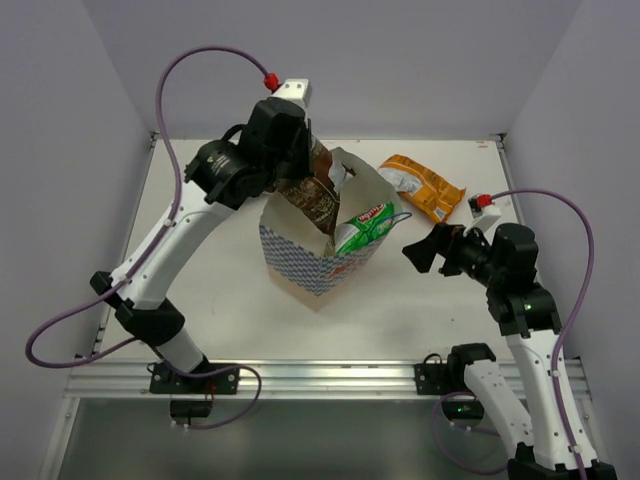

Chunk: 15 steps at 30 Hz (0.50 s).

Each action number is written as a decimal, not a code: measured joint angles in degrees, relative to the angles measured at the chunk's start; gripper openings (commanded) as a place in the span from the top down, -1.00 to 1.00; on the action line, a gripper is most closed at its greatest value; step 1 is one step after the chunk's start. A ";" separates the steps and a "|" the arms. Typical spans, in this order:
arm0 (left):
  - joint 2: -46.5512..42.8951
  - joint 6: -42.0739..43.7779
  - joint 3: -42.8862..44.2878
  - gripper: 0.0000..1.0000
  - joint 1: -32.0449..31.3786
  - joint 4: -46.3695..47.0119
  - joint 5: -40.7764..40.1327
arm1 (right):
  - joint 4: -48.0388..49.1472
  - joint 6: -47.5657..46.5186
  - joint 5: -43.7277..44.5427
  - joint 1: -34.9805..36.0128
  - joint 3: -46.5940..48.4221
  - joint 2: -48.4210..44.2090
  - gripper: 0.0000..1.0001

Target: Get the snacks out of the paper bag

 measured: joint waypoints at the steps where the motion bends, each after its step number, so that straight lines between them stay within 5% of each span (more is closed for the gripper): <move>1: -1.09 0.70 -0.26 1.00 0.09 1.42 0.66 | 0.00 -0.02 0.00 0.00 0.00 0.07 -0.98; 7: -13.86 5.57 -9.40 1.00 0.50 18.18 1.25 | 0.15 -0.04 0.00 0.00 0.00 0.59 -0.98; 15: -19.82 11.65 -8.09 1.00 1.62 39.06 -2.91 | 0.17 -0.07 0.00 0.00 0.00 0.59 -0.98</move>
